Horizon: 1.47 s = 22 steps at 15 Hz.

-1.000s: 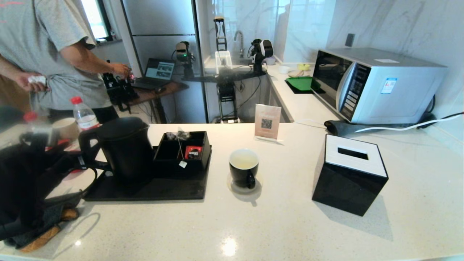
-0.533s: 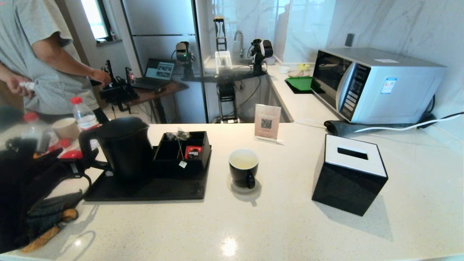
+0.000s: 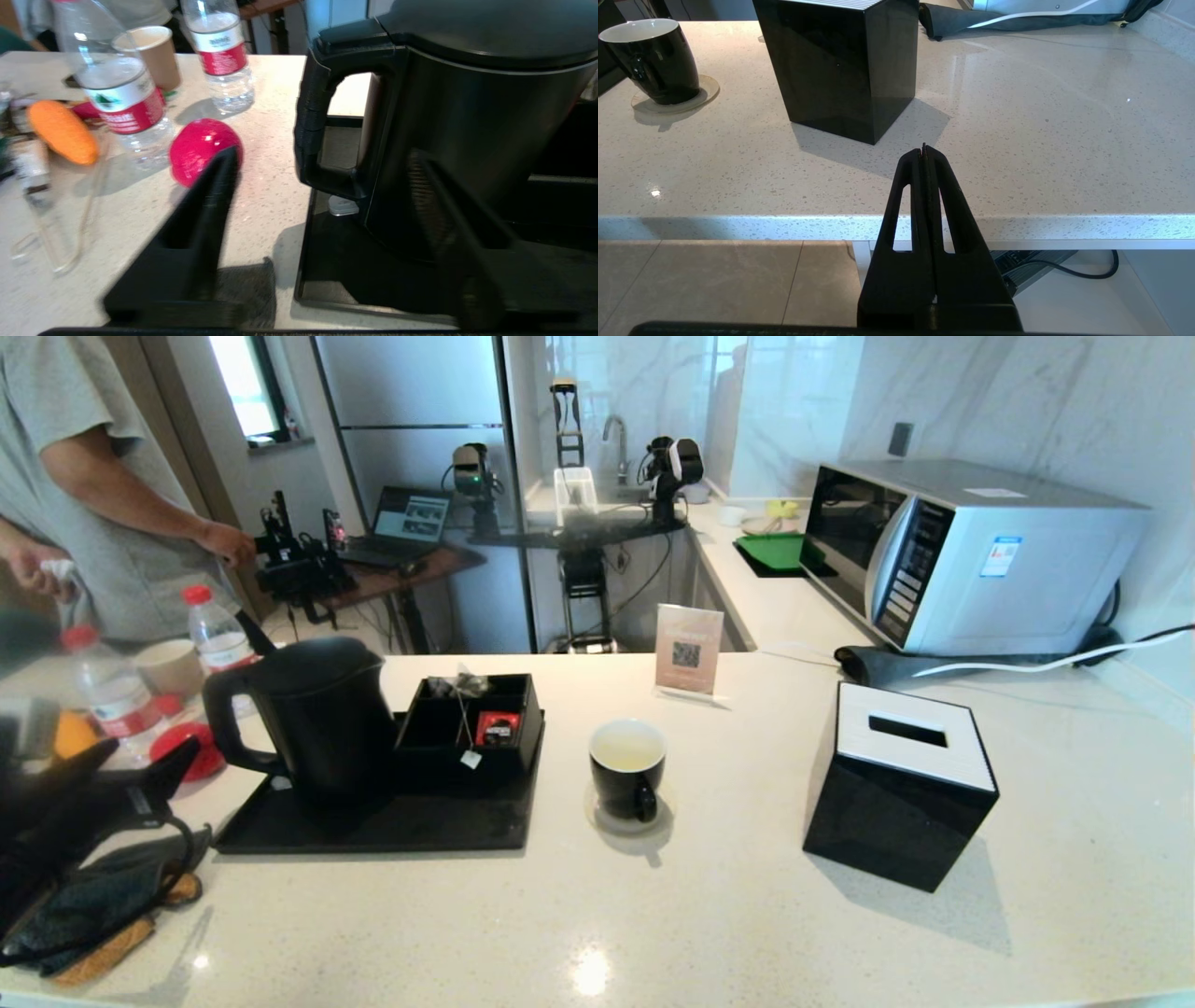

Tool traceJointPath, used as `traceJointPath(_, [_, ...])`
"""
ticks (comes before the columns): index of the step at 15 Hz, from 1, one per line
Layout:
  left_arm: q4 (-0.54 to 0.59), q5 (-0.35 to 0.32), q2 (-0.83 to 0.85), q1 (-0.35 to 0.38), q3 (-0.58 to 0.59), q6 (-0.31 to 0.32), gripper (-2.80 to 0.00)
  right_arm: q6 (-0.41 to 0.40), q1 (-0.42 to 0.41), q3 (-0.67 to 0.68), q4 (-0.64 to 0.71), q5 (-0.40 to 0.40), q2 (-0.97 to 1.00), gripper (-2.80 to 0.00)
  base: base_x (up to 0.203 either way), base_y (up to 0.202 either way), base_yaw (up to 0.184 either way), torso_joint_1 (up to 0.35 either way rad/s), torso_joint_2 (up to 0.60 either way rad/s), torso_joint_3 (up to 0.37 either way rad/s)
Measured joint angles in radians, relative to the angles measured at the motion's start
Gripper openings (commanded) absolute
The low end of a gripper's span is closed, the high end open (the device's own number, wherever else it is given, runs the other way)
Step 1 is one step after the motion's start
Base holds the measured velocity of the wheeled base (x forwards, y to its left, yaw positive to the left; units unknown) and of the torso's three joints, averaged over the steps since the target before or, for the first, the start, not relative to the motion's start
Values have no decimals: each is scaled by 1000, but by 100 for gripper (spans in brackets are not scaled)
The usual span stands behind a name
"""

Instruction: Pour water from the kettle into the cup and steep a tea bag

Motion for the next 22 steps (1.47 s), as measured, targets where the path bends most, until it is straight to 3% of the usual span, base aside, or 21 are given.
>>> traceJointPath(6, [0,53,-162,0,112,-41,-280,0,0,0,0,-1,0,-280,0,0,0,0,0,0])
traceJointPath(11, [0,43,-245,-33,133,-41,-280,0,0,0,0,0,0,-280,0,0,0,0,0,0])
traceJointPath(16, [12,42,-311,-232,133,-42,-280,0,0,0,0,0,0,-280,0,0,0,0,0,0])
traceJointPath(19, [160,42,-412,-407,129,-66,-280,0,0,0,0,-1,0,-280,0,0,0,0,0,0])
traceJointPath(22, [428,43,-570,-536,89,-83,-280,0,0,0,0,0,0,-280,0,0,0,0,0,0])
